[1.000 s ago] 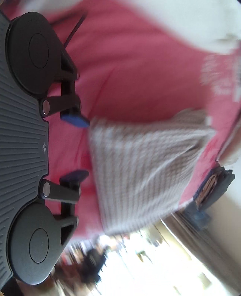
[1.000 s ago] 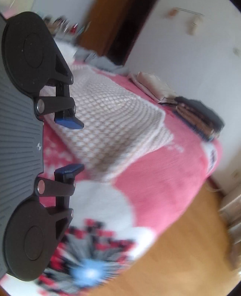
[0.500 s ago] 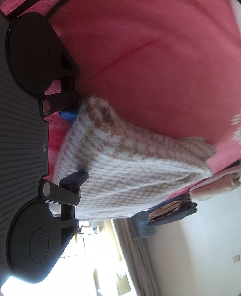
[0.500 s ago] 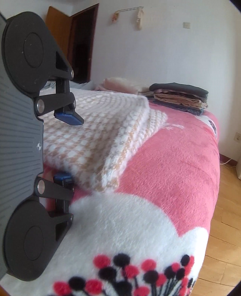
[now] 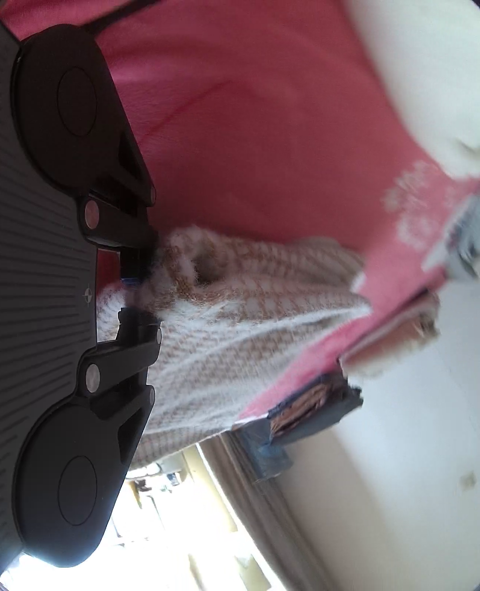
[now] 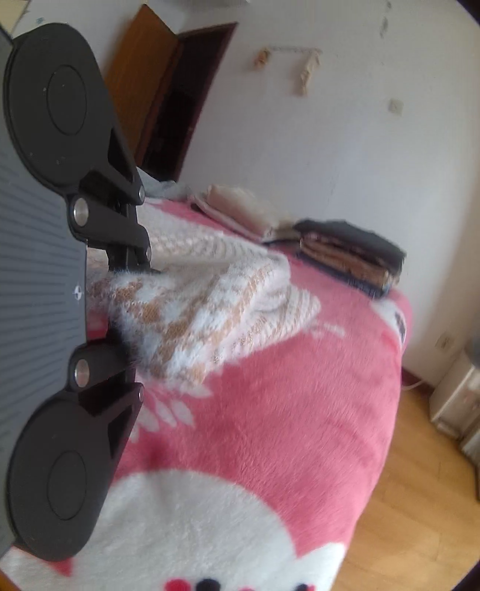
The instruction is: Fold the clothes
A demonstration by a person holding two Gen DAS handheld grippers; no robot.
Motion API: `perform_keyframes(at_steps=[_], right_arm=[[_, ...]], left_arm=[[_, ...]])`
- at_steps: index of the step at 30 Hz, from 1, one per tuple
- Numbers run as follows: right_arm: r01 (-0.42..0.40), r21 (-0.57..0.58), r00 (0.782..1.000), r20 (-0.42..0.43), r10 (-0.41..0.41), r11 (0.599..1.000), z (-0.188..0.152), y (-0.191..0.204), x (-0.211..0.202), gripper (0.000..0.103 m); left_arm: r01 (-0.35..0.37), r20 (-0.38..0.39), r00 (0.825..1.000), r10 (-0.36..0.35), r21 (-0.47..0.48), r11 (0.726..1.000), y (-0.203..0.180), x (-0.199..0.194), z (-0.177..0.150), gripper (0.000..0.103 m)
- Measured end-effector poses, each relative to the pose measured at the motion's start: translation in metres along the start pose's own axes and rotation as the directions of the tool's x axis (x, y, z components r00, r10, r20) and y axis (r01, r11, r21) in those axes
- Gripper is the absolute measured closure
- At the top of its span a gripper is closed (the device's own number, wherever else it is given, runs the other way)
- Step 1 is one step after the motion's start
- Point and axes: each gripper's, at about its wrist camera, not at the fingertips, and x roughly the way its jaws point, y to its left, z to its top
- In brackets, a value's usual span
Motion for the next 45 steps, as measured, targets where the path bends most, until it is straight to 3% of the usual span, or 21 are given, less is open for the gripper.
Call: perform_keyframes(at_steps=[2, 8, 10, 11, 12, 15, 16, 18, 21, 23, 28, 31, 33, 36, 38, 40, 41, 43, 45], right_arm=[[-0.007, -0.002, 1.000, -0.011, 0.007, 1.000, -0.007, 0.005, -0.013, 0.093], [0.009, 0.052, 0.995, -0.100, -0.004, 0.999, -0.047, 0.001, -0.064, 0.093], [0.034, 0.055, 0.988, -0.153, -0.026, 0.998, -0.054, -0.007, -0.073, 0.093], [0.074, 0.035, 0.980, -0.186, -0.066, 0.997, -0.055, -0.012, -0.074, 0.088], [0.115, 0.014, 0.970, -0.216, -0.109, 0.993, -0.055, -0.016, -0.075, 0.078], [0.211, -0.005, 0.947, -0.249, -0.205, 0.978, -0.051, -0.029, -0.088, 0.050], [0.231, -0.019, 0.942, -0.244, -0.229, 0.973, -0.049, -0.030, -0.097, 0.050], [0.301, -0.162, 0.927, -0.181, -0.328, 0.940, -0.045, -0.019, -0.121, 0.050], [0.423, -0.349, 0.888, -0.023, -0.459, 0.836, -0.042, 0.004, -0.153, 0.050], [0.453, -0.463, 0.873, 0.057, -0.485, 0.762, -0.044, 0.027, -0.160, 0.054], [0.279, -0.622, 0.947, 0.050, -0.318, 0.731, -0.054, 0.085, -0.132, 0.060], [0.120, -0.783, 0.967, -0.048, -0.250, 0.611, -0.087, 0.125, -0.094, 0.063], [-0.001, -0.864, 0.968, -0.128, -0.217, 0.504, -0.119, 0.146, -0.069, 0.068], [-0.145, -0.933, 0.957, -0.217, -0.193, 0.329, -0.163, 0.163, -0.049, 0.073], [-0.206, -0.950, 0.944, -0.256, -0.208, 0.236, -0.187, 0.165, -0.038, 0.073], [-0.178, -0.974, 0.926, -0.213, -0.310, 0.137, -0.201, 0.143, -0.020, 0.073], [-0.168, -0.982, 0.916, -0.189, -0.353, 0.090, -0.207, 0.131, -0.012, 0.074], [-0.163, -0.986, 0.911, -0.165, -0.379, 0.037, -0.210, 0.105, -0.005, 0.074], [-0.160, -0.984, 0.911, -0.177, -0.372, 0.075, -0.203, 0.116, -0.009, 0.074]], left_arm=[[-0.008, 0.005, 1.000, 0.008, 0.015, 1.000, -0.001, -0.009, 0.002, 0.096], [-0.065, -0.140, 0.987, 0.076, 0.084, 0.994, 0.011, -0.031, -0.011, 0.096], [-0.082, -0.189, 0.977, 0.102, 0.110, 0.991, 0.016, -0.038, -0.015, 0.088], [-0.099, -0.206, 0.971, 0.124, 0.131, 0.986, 0.019, -0.038, -0.017, 0.085], [-0.118, -0.221, 0.963, 0.151, 0.156, 0.981, 0.022, -0.037, -0.018, 0.080], [-0.129, -0.202, 0.963, 0.176, 0.223, 0.966, 0.020, -0.048, -0.010, 0.073], [-0.136, -0.189, 0.964, 0.187, 0.254, 0.958, 0.016, -0.054, -0.008, 0.071], [-0.153, -0.160, 0.964, 0.212, 0.321, 0.935, 0.007, -0.068, -0.004, 0.069], [-0.172, -0.077, 0.970, 0.232, 0.459, 0.872, -0.013, -0.079, -0.004, 0.069], [-0.199, -0.008, 0.972, 0.236, 0.506, 0.839, -0.019, -0.086, -0.003, 0.069], [-0.229, 0.041, 0.970, 0.241, 0.493, 0.839, -0.024, -0.083, 0.011, 0.069], [-0.129, -0.014, 0.986, 0.167, 0.574, 0.809, -0.043, -0.067, 0.005, 0.069], [-0.044, -0.074, 0.990, 0.117, 0.633, 0.773, -0.057, -0.051, -0.004, 0.069], [0.055, -0.167, 0.982, 0.088, 0.701, 0.711, -0.066, -0.024, -0.023, 0.069], [0.058, -0.184, 0.976, 0.120, 0.742, 0.668, -0.063, 0.001, -0.039, 0.069], [-0.011, -0.162, 0.958, 0.239, 0.807, 0.590, -0.051, 0.029, -0.059, 0.073], [-0.027, -0.152, 0.953, 0.261, 0.819, 0.573, -0.046, 0.035, -0.065, 0.073], [-0.024, -0.145, 0.960, 0.241, 0.812, 0.583, -0.046, 0.029, -0.067, 0.072], [-0.020, -0.138, 0.965, 0.222, 0.808, 0.588, -0.049, 0.018, -0.065, 0.070]])
